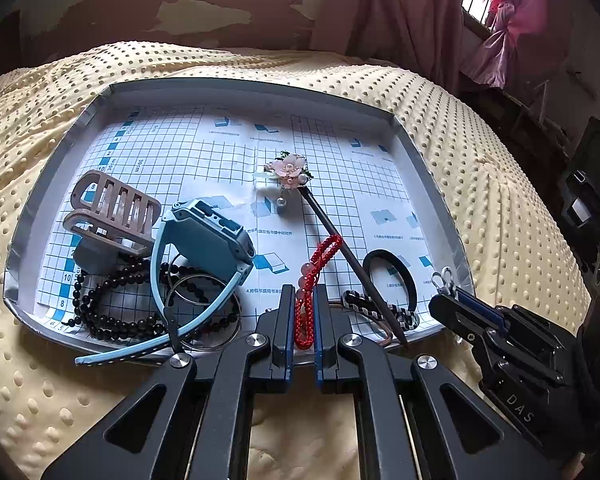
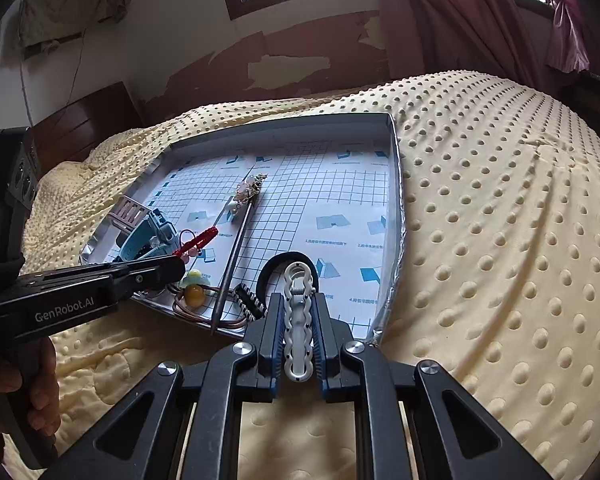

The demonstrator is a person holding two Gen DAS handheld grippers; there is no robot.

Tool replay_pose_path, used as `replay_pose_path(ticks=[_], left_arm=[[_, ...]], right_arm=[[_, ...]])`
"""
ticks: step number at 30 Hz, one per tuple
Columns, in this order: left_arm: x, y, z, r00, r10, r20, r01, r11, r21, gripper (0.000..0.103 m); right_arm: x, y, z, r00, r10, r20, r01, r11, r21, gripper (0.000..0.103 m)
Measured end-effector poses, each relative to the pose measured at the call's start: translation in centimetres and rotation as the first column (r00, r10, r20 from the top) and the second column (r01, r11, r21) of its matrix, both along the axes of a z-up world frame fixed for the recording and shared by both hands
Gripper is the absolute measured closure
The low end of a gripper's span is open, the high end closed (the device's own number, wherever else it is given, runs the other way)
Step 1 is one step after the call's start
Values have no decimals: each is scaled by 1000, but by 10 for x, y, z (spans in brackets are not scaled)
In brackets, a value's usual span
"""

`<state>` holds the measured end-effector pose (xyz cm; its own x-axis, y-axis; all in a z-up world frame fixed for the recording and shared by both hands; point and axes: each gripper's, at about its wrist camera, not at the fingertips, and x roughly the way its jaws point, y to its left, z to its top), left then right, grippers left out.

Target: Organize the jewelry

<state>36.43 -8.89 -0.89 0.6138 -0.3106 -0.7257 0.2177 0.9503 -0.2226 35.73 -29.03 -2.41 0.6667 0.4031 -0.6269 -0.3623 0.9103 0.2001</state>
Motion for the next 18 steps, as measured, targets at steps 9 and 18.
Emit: replay_pose_path(ticks=[9,18], left_arm=[[-6,1,4,1000,9,10,-8,999,-32,90],[-28,11,23,996,39,85,-32,996,-83,67]], right_arm=[[-9,-12,6,999,-21,37,21,1000,14,76],[-36,-35,30,989,-54,141,50,998,31,50]])
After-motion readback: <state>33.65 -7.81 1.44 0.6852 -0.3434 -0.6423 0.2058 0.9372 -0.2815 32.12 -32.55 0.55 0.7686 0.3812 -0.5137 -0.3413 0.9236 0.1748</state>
